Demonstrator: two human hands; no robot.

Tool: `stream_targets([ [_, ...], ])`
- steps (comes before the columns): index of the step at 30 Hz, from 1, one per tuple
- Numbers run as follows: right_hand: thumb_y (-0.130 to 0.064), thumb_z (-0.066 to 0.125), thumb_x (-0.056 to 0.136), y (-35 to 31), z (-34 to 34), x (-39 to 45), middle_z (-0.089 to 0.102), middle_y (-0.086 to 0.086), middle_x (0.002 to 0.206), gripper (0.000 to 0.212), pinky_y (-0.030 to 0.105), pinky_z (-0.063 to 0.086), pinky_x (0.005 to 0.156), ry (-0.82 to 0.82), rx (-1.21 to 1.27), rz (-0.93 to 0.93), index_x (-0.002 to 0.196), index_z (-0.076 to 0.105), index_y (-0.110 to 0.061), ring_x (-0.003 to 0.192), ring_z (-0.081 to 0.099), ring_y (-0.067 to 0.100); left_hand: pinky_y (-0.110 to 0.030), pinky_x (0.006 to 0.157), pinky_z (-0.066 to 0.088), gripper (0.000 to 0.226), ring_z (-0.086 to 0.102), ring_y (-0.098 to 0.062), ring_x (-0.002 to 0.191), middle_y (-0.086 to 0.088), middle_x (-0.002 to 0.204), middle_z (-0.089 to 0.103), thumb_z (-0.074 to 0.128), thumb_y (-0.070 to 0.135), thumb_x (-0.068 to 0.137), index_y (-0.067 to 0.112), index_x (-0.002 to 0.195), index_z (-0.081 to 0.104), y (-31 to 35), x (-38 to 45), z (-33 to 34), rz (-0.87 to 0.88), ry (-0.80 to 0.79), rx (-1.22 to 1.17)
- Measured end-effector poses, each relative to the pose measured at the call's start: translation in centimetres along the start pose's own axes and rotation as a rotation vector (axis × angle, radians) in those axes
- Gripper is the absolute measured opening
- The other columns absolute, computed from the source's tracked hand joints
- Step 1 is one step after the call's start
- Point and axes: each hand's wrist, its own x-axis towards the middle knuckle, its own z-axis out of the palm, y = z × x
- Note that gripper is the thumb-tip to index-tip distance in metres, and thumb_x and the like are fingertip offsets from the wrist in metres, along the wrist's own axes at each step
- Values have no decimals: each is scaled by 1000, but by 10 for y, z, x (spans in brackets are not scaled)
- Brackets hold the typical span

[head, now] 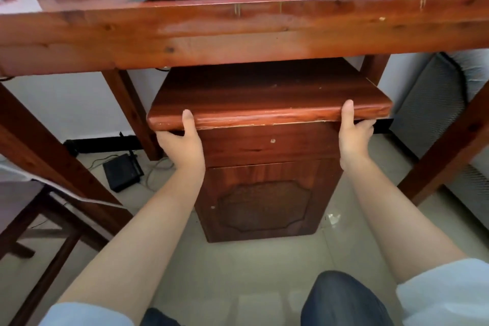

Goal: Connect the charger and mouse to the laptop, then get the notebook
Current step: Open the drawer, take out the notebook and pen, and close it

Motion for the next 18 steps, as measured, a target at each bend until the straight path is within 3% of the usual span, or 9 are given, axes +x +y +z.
stream_targets([
  [2, -52, 42, 89, 6, -6, -3, 14, 15, 154, 81, 44, 16, 118, -26, -6, -75, 146, 2, -10, 141, 17, 30, -40, 117, 23, 63, 32, -30, 136, -19, 146, 35, 53, 30, 92, 1, 141, 25, -12, -12, -4, 134, -75, 205],
  [4, -47, 45, 90, 11, -9, -6, 21, 15, 152, 75, 43, 19, 118, -25, -5, -148, 146, 9, -12, 140, 22, 29, -42, 116, 20, 71, 24, -31, 139, -20, 149, 27, 54, 30, 92, 1, 144, 17, -20, -20, -8, 148, -118, 274],
  [9, -44, 48, 90, 14, -14, -9, 30, 12, 149, 67, 42, 24, 115, -15, 38, -154, 143, 23, -13, 136, 30, 28, -44, 110, 29, 64, 35, -33, 130, -21, 138, 39, 65, 29, 83, 3, 134, 36, -10, -14, -10, 68, -76, 278],
  [14, -42, 44, 92, 10, -19, -21, 28, 16, 148, 63, 42, 26, 113, 75, 43, -73, 141, 25, -7, 135, 32, 31, -48, 113, 23, 73, 23, -34, 135, -22, 143, 31, 62, 34, 85, 3, 141, 28, -6, -24, -20, 44, -18, 299],
  [18, -35, 57, 86, 14, -30, -44, 38, 13, 141, 62, 39, 32, 110, 181, 100, -47, 135, 33, -7, 129, 40, 26, -46, 112, 26, 74, 25, -33, 134, -21, 143, 32, 64, 36, 83, 2, 139, 28, -6, -43, -33, 14, 71, 245],
])
